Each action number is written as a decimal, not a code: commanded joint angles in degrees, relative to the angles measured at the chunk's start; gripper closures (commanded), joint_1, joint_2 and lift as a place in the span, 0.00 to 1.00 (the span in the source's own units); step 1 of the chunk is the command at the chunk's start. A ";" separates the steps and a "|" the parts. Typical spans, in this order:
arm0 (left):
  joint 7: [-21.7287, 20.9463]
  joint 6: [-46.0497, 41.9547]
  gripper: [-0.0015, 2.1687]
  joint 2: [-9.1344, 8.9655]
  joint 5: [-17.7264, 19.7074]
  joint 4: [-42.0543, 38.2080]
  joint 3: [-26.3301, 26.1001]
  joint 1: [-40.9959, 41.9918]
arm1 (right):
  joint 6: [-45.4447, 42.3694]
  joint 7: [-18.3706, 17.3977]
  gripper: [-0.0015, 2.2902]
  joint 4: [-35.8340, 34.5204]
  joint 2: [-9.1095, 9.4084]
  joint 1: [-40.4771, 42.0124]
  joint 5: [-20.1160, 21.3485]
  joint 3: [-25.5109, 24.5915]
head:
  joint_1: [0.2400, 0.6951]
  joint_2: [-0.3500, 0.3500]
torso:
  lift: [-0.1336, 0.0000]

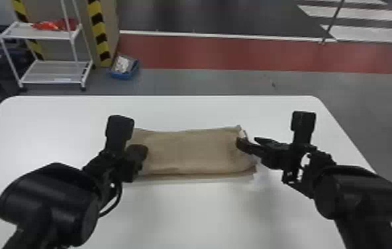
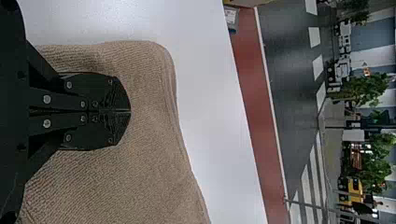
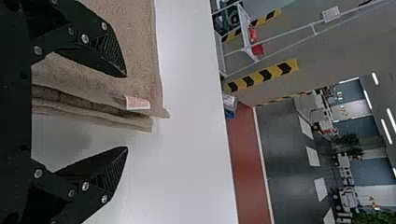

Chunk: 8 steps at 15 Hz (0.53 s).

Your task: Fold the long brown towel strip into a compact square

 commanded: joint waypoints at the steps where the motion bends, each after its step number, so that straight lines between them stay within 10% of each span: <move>1: 0.00 0.18 0.87 0.03 0.09 0.04 0.09 0.01 | 1.59 0.00 0.18 1.12 0.01 -0.72 0.01 0.83 | 1.00 0.37 | 0.04; 8: -0.08 0.53 0.87 -0.05 0.35 1.10 0.26 -0.78 | 6.16 2.11 0.21 1.39 0.19 -1.16 -0.26 1.18 | 1.00 0.40 | 0.04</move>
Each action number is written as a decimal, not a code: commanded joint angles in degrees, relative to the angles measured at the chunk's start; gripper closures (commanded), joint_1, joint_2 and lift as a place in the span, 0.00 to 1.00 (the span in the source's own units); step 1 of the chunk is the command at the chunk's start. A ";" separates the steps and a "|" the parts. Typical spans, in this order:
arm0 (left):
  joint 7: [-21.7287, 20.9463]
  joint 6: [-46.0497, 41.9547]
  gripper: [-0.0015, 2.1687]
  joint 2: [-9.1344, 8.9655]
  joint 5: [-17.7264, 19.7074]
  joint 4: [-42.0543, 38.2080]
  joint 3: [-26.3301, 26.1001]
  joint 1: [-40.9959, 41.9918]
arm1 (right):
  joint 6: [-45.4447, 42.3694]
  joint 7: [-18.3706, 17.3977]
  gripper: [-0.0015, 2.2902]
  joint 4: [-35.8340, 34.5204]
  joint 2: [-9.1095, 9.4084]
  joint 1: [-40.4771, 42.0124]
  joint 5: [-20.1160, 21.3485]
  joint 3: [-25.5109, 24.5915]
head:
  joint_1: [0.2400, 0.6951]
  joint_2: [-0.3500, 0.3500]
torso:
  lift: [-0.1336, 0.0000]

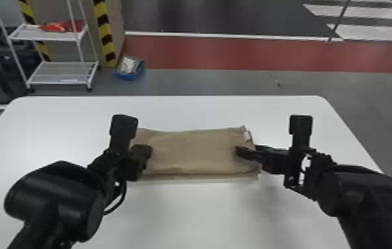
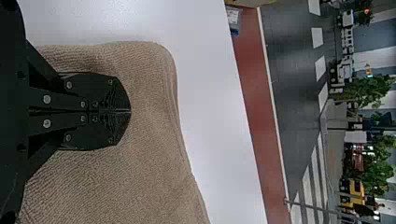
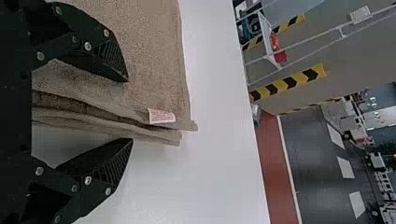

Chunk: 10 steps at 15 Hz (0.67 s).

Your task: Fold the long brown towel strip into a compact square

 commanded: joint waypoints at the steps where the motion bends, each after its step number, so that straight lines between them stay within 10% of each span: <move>1: 0.01 0.02 0.87 -0.08 -0.13 0.73 -0.40 -0.49 | 1.54 0.32 0.21 0.01 0.04 0.02 -0.24 -0.16 | 1.00 0.41 | 0.04; 5: -0.08 1.42 0.87 -0.08 -0.13 1.44 -0.57 -1.19 | 2.77 1.99 0.52 -1.13 0.04 0.02 -1.91 -0.87 | 1.00 0.41 | 0.04; 10: -0.08 2.30 0.87 -0.16 0.13 1.70 -0.84 -1.28 | 2.59 2.52 0.59 -5.70 0.04 0.37 -6.92 -1.39 | 1.00 0.43 | 0.04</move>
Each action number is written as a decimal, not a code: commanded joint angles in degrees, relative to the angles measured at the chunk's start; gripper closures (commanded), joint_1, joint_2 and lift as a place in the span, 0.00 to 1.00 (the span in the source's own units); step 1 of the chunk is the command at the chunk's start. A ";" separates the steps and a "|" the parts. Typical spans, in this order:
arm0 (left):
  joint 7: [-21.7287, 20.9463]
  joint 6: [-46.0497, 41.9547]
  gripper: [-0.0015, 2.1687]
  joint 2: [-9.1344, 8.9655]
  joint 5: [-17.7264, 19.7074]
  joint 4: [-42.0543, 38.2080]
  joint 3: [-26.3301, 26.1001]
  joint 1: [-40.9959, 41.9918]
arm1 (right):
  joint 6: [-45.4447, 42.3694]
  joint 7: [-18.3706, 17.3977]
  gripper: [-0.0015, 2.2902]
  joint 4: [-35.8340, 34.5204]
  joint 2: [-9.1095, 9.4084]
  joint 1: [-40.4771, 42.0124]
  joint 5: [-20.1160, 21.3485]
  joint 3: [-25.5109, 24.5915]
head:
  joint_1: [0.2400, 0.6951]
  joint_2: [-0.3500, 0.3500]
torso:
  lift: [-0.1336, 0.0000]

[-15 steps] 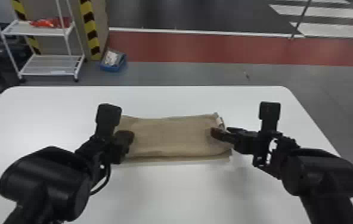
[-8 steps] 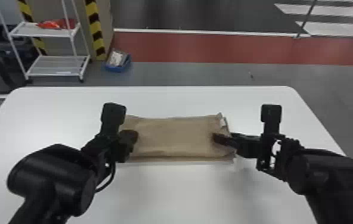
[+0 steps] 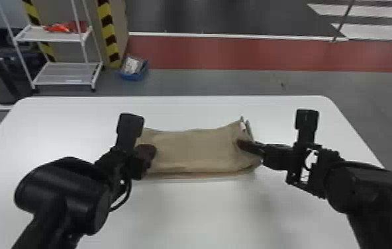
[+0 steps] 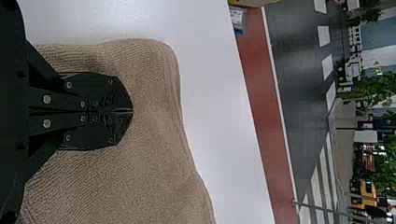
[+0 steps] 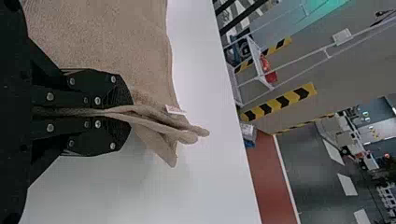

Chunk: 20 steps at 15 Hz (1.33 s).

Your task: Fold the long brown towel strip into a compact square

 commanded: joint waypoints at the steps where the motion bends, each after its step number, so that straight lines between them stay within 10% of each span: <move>1: 0.00 0.02 0.87 0.00 0.56 0.00 -0.02 0.09 | 0.00 -0.04 0.59 -2.75 0.01 0.17 -2.67 -0.21 | 1.00 0.43 | 0.04; 11: -1.49 0.19 0.87 1.23 5.04 -9.05 2.88 3.17 | 2.10 -0.91 0.59 -7.50 -0.34 0.17 -5.13 -1.62 | 1.00 0.44 | 0.04; 20: -3.16 0.02 0.87 0.00 3.90 0.26 1.12 1.24 | 1.93 -2.41 0.59 -9.08 2.47 -1.42 -8.91 -0.39 | 1.00 0.46 | 0.04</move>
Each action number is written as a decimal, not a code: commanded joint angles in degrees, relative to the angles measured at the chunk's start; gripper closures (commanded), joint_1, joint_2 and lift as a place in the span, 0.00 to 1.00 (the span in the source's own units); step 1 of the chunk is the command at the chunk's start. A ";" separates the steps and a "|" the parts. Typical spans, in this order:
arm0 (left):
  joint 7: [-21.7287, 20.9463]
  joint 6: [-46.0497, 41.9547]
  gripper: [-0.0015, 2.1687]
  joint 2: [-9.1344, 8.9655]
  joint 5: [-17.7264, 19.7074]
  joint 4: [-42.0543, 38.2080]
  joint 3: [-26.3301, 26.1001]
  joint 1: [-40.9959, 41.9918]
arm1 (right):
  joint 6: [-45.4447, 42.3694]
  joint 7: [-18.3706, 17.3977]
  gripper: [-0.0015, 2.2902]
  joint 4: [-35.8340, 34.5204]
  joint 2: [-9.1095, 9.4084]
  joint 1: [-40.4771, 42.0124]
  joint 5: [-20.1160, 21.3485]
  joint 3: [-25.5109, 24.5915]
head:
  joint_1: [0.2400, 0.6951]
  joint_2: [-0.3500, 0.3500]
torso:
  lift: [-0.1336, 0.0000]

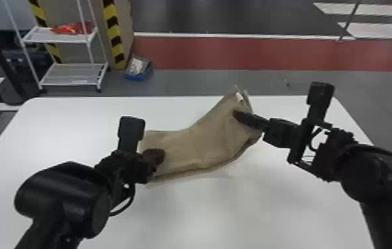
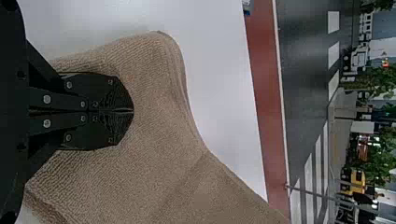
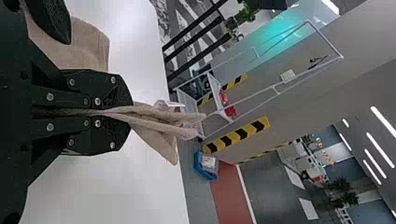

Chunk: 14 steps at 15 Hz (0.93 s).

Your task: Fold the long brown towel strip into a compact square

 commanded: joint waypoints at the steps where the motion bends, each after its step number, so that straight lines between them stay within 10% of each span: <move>1: -0.04 0.03 0.87 -0.64 -0.02 1.98 -0.60 -0.63 | 0.14 -0.52 0.59 -0.17 1.53 -1.18 -0.68 1.23 | 1.00 0.47 | 0.04; 14: -0.13 0.03 0.87 -2.75 0.59 4.70 -2.80 -2.74 | 2.25 -5.70 0.59 2.29 4.51 -4.08 -1.47 10.11 | 1.00 0.56 | 0.04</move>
